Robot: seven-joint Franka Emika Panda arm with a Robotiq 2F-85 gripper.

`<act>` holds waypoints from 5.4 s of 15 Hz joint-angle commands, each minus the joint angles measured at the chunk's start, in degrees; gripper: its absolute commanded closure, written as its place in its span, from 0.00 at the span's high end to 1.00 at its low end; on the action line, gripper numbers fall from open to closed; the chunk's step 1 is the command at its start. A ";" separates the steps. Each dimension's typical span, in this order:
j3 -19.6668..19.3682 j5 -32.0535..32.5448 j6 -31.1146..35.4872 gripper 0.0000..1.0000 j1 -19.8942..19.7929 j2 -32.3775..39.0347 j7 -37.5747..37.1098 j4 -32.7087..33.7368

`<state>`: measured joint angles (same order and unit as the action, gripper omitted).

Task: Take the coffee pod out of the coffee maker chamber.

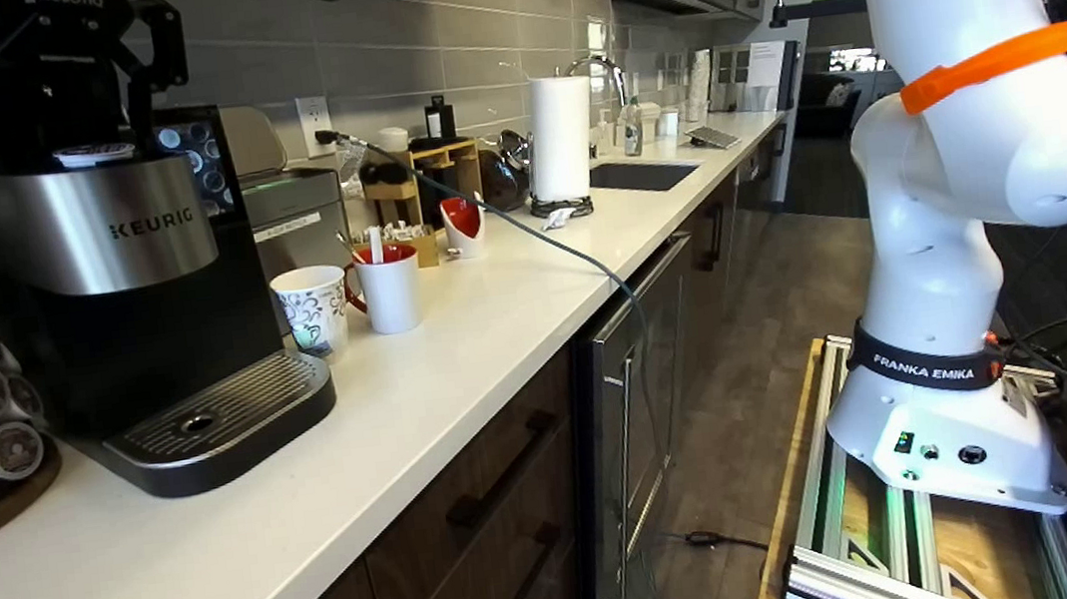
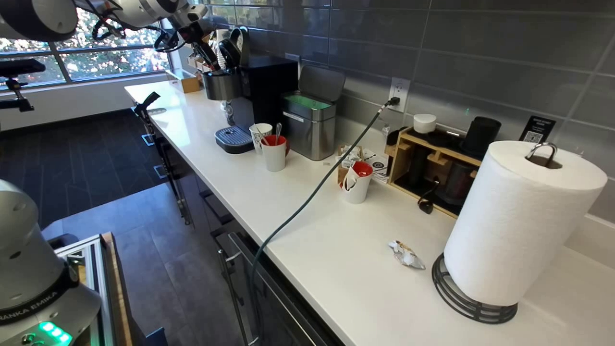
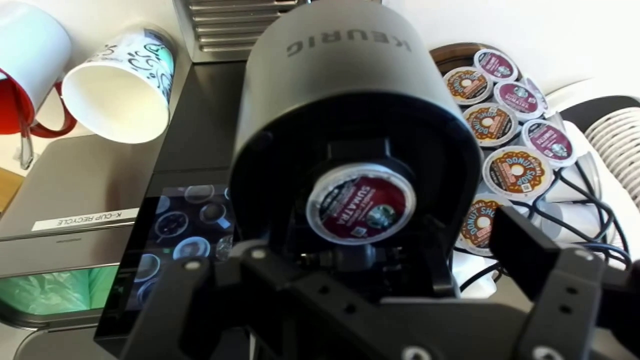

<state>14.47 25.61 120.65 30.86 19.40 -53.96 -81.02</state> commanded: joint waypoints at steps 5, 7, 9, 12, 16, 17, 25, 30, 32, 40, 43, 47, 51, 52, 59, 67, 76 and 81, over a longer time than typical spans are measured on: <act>-1.90 1.28 -2.75 0.92 1.35 1.18 -0.09 1.14; -2.05 1.22 -2.89 0.70 1.44 1.33 -0.09 1.14; -2.16 1.32 -2.86 0.54 1.58 1.37 -0.13 1.19; -2.34 1.39 -3.06 0.31 1.80 1.03 -0.29 1.37; -2.61 1.45 -3.59 0.30 1.99 0.40 -0.67 1.82; -2.64 1.31 -3.74 0.30 1.96 0.24 -0.81 2.01; -2.12 -2.19 -10.80 0.30 0.92 -1.93 -0.81 8.54; -1.49 -11.29 -23.95 0.30 -1.30 -7.74 4.85 6.48; -2.84 -12.17 -27.44 0.30 -2.47 -10.72 3.61 3.31; -4.28 -35.55 -5.72 0.30 -13.04 -24.51 29.67 -20.04; -5.10 -45.12 -5.20 0.30 -15.34 -29.97 38.95 -28.82; -5.33 -42.67 -10.08 0.30 -18.91 -38.49 34.95 -40.88; -4.39 -35.91 -13.93 0.30 -23.18 -44.17 29.32 -50.65; -4.36 -34.66 -14.13 0.30 -24.19 -45.04 28.33 -52.76; -4.92 -32.32 -7.19 0.30 -30.92 -41.25 17.80 -61.95; -5.91 -32.63 -6.64 0.30 -31.12 -39.20 18.33 -61.78; -4.64 -21.21 33.86 0.30 -37.67 -30.36 1.98 -66.42; 9.99 3.03 43.49 0.30 -57.17 -31.61 -14.83 -67.16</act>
<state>15.23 17.50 162.90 -15.16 -9.21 -60.57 -147.32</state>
